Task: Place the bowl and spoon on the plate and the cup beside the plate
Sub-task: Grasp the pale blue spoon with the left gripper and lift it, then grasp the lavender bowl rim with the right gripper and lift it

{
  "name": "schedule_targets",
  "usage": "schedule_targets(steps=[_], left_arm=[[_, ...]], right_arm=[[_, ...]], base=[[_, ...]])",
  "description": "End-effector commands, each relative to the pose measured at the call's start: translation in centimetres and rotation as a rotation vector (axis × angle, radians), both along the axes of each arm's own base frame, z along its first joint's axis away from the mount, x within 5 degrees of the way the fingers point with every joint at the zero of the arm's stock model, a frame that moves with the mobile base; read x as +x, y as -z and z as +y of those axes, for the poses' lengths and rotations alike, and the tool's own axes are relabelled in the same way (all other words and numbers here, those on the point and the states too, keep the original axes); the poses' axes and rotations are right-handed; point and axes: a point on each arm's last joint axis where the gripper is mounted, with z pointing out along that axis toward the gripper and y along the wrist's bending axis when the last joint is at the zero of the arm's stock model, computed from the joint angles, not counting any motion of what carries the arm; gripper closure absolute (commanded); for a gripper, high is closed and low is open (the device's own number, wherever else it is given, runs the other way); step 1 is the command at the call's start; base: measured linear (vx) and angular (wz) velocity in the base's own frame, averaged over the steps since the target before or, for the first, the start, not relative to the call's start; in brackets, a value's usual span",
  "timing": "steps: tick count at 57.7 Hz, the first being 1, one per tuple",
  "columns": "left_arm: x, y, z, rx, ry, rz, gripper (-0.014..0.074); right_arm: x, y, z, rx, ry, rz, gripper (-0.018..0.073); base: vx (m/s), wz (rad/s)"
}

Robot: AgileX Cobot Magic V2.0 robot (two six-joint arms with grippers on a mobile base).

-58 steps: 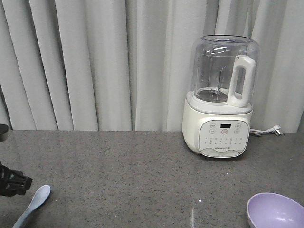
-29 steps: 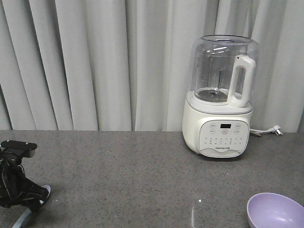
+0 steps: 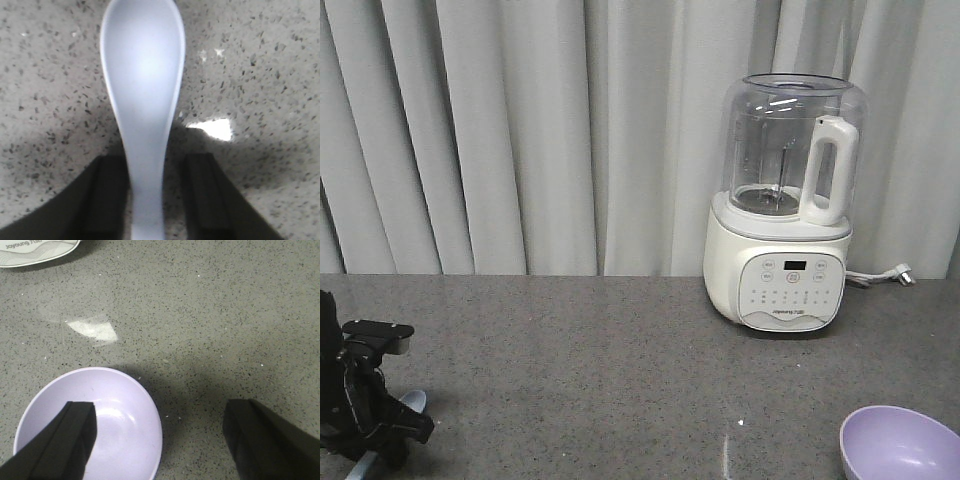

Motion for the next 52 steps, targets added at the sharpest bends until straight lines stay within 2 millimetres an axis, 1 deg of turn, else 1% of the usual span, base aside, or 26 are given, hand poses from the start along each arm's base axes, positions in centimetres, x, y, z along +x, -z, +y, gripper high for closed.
schedule_targets(steps=[1,13,19,22,31,33,34,35,37,42,47,52], left_arm=[[0.1,-2.0,-0.1,-0.020,-0.004,-0.064,0.0339],[0.2,-2.1,-0.1,-0.017,0.004,-0.076,0.0605],[0.1,-2.8,-0.2,-0.027,0.000,-0.101,0.0604],[-0.2,-3.8,-0.3,-0.044,-0.005,-0.138,0.0603],[-1.7,-8.1,-0.4,-0.080,0.015,-0.288,0.0602],[-1.9,-8.7,-0.4,-0.083,0.018,-0.314,0.0601],[-2.3,-9.6,-0.4,-0.084,0.018,-0.341,0.0601],[-2.3,-9.8,-0.4,-0.084,0.017,-0.350,0.0601],[-2.9,-10.9,-0.4,-0.086,0.018,-0.388,0.0601],[-4.0,-12.9,-0.3,-0.089,0.017,-0.458,0.0599],[-4.9,-14.4,-0.2,-0.092,0.017,-0.513,0.0599],[-5.5,-15.2,-0.2,-0.094,0.017,-0.542,0.0597]], right_arm=[[0.1,-2.1,-0.1,-0.034,-0.001,-0.115,-0.0005],[0.1,-2.1,-0.1,-0.033,-0.001,-0.108,-0.0005],[-0.1,-1.9,-0.1,-0.031,-0.003,-0.083,-0.0005],[-0.2,-1.8,-0.1,-0.031,-0.003,-0.069,-0.0005],[-0.5,-1.4,-0.7,-0.024,0.014,-0.023,-0.0005],[-0.5,-1.3,-0.8,-0.020,0.017,-0.009,-0.0005],[-0.5,-1.1,-0.8,-0.015,0.018,0.000,-0.0005],[-0.4,-1.0,-0.9,-0.014,0.016,0.010,-0.0005],[-0.2,-0.5,-0.9,-0.009,0.010,0.036,-0.0005],[0.6,1.0,-0.9,0.018,-0.021,0.116,-0.0005],[1.5,2.3,-0.6,0.060,-0.073,0.162,-0.0005],[2.4,3.7,-0.6,0.079,-0.116,0.198,-0.0005]], base=[[0.00,0.00],[0.00,0.00],[0.00,0.00],[0.00,0.00],[0.00,0.00],[0.00,0.00],[0.00,0.00],[0.00,0.00],[0.00,0.00],[0.00,0.00],[0.00,0.00],[0.00,0.00]])
